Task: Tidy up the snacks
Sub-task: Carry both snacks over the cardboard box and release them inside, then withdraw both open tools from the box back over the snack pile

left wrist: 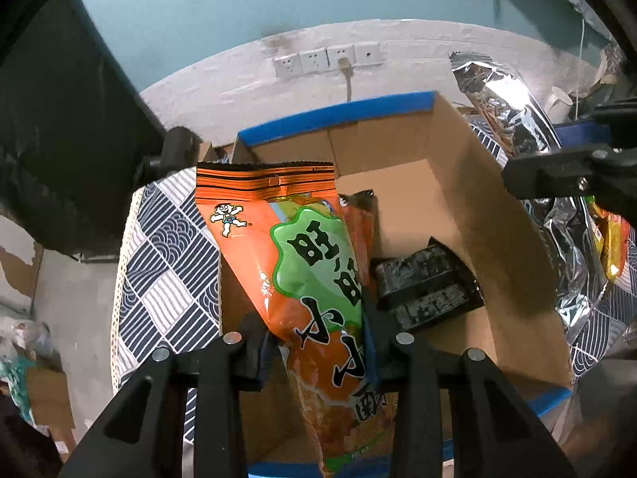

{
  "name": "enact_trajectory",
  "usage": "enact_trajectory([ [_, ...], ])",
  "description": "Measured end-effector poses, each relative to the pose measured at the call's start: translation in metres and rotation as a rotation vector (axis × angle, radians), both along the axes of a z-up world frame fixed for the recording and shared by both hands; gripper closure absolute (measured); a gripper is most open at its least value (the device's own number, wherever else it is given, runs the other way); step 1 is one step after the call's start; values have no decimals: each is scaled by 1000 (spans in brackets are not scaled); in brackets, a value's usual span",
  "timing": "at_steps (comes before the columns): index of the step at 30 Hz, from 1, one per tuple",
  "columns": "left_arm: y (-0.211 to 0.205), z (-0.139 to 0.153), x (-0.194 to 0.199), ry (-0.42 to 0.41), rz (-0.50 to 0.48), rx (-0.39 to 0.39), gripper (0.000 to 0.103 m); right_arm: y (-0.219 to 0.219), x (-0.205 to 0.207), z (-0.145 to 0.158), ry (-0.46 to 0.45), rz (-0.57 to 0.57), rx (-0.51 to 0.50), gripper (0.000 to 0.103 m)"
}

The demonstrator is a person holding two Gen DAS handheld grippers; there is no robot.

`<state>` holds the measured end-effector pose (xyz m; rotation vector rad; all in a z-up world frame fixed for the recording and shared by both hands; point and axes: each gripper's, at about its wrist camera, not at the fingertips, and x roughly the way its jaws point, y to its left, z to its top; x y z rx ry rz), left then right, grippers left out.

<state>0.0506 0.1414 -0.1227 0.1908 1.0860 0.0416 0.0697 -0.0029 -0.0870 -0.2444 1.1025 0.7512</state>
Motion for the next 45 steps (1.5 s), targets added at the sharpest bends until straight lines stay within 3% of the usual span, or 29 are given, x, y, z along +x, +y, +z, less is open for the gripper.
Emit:
enact_trajectory([
  [4,2,2,-1,4,5,7,58,4,-1,-4,17,14,1,73],
  [6,1,5,-2,-15,4,26,46,6,0,-6,31,21,5,72],
  [9,0,9,-3,-43,-5,61,34,6,-1,-8,38,20,4,71],
  [13,1,11,-3,-47,6,66,34,3,-1,-7,23,11,-11,54],
  [22,-5,15,-3,-51,-2,56,34,-12,-2,1,-7,-33,-18,43],
  [34,-34,26,-1,-62,-61,37,34,-60,-3,3,-34,-105,-63,42],
  [45,-76,29,3,-64,-144,21,34,-131,2,-2,-9,-232,-69,42],
])
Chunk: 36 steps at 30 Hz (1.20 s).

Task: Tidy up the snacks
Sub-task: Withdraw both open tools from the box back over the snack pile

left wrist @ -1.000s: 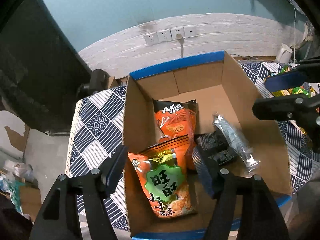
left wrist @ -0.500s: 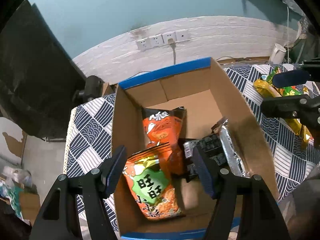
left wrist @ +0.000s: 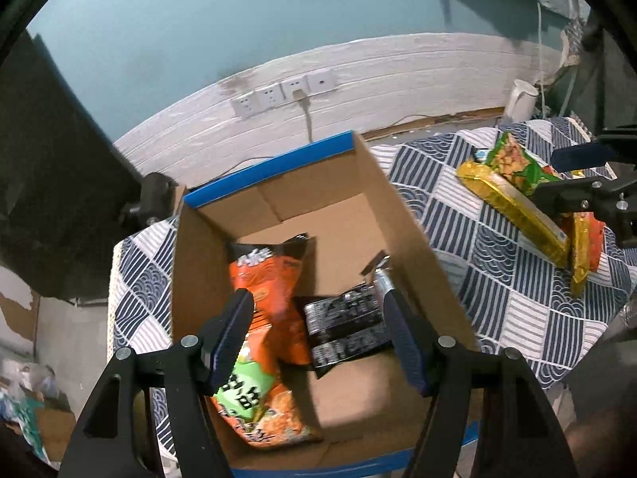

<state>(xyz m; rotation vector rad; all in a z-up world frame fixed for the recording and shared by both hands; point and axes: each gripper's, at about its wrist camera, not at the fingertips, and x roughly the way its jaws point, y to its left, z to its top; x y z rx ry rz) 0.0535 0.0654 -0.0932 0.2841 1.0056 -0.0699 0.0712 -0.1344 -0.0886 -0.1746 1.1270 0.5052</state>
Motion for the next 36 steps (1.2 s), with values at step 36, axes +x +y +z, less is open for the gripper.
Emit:
enact_trajectory([
  [36,-136,-48,36,155,-137,-63,34,-192,13,-98,209,-418,7,42],
])
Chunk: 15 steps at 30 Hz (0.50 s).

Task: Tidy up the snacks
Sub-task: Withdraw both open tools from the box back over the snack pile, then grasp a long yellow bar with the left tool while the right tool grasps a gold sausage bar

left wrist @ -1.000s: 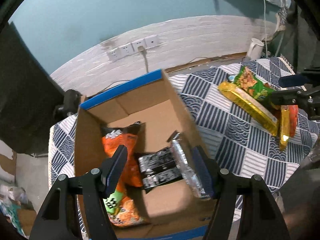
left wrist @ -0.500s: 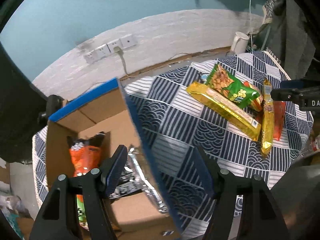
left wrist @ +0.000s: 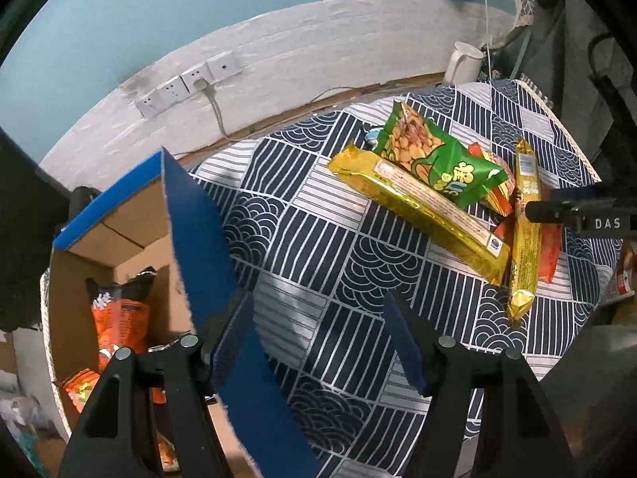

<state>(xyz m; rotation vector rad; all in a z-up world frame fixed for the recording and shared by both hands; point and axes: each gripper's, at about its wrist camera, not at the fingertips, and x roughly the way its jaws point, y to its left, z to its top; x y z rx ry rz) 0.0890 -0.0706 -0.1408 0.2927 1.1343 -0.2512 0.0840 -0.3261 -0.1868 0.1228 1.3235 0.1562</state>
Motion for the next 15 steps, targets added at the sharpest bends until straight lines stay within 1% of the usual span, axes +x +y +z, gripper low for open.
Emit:
enact_trajectory([
  [6,-6,-12,8,33,15,-6,34,-3,1,-20,26,-22,-17,42],
  [12,-18,-23,15,74,22,-12,34,1,2,-37,27,-27,-69,42],
  [15,-29,-30,19,91,17,-1,33,-1,1,-48,38,-35,-60,42],
])
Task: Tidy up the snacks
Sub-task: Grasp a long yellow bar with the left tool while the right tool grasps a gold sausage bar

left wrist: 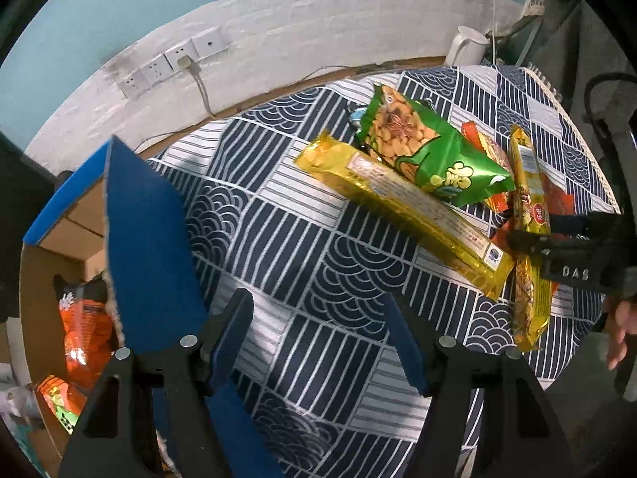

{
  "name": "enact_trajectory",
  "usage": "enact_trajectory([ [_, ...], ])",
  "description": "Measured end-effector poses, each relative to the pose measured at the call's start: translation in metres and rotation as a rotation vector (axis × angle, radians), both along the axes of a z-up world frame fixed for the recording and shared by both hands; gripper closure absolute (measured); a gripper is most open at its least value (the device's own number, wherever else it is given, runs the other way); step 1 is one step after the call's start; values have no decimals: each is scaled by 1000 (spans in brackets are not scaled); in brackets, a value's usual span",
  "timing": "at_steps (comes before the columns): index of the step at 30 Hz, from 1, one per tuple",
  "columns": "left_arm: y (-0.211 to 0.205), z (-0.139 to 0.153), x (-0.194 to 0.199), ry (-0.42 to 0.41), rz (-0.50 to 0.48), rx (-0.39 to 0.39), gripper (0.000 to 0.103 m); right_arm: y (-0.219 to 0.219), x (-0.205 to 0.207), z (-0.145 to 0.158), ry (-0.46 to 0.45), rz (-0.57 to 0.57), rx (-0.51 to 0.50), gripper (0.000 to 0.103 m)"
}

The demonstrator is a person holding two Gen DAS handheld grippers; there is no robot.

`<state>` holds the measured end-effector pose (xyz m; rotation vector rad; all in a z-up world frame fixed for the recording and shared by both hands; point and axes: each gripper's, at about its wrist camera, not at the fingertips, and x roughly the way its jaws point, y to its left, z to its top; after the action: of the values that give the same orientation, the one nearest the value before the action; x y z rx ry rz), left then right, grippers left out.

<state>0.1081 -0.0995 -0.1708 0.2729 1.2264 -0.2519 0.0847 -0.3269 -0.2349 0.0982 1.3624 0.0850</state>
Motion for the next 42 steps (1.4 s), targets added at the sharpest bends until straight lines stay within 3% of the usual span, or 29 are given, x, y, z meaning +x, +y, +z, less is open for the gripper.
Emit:
enact_trajectory([
  [5,-10,-11,6,44,14,-16,31,-8,-3,-1,-18,17,-2,56],
  [10,-17,-19,16,97,76,-81,28,-26,-6,8,-34,30,-18,72],
  [13,-24,-23,22,119,122,-118,27,-34,-9,18,-61,43,-44,76],
  [23,-62,-34,34,169,197,-163,27,-47,-5,39,-123,74,-53,77],
  [37,-103,-72,50,209,200,-60,26,-69,-5,42,-133,53,11,77],
  [39,-99,-76,49,220,202,-80,26,-72,-4,43,-134,45,22,77],
  [42,-93,-74,43,203,175,-86,36,-72,-3,45,-140,45,24,77],
])
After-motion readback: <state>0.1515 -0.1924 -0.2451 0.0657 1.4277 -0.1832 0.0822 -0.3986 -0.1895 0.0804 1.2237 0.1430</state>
